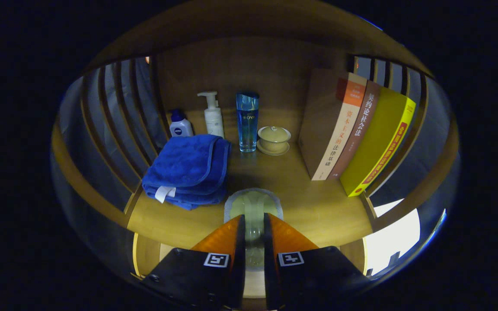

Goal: Pull open the drawer, take out the items inside it, and place them on the countertop above the cabinet.

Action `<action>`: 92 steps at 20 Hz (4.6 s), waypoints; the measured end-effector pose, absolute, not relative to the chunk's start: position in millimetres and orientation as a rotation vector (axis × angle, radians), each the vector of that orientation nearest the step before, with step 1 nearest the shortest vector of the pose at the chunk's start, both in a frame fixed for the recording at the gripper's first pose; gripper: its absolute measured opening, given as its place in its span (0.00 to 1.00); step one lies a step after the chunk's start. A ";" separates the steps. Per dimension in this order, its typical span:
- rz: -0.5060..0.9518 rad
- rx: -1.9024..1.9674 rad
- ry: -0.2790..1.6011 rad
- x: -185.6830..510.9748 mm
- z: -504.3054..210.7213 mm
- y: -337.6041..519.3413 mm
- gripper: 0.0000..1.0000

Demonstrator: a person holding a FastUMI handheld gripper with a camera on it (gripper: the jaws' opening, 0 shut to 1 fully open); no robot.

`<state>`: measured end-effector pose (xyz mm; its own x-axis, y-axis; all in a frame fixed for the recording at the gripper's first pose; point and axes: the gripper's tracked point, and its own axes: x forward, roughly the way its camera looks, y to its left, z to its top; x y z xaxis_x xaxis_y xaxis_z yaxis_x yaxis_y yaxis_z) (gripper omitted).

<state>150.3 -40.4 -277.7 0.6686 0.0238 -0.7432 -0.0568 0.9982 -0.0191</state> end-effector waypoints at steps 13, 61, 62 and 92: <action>0.040 -0.088 0.890 198.8 -331.4 -46.3 0.31; 0.013 -0.080 0.476 -159.9 -284.4 -52.6 0.99; 0.013 -0.082 0.482 -160.4 -291.3 -52.0 0.99; -0.031 -0.092 0.462 -54.6 -337.8 -33.9 0.96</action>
<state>-54.6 -33.9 -337.8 0.8948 -0.0504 -0.4435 0.0088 0.9954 -0.0953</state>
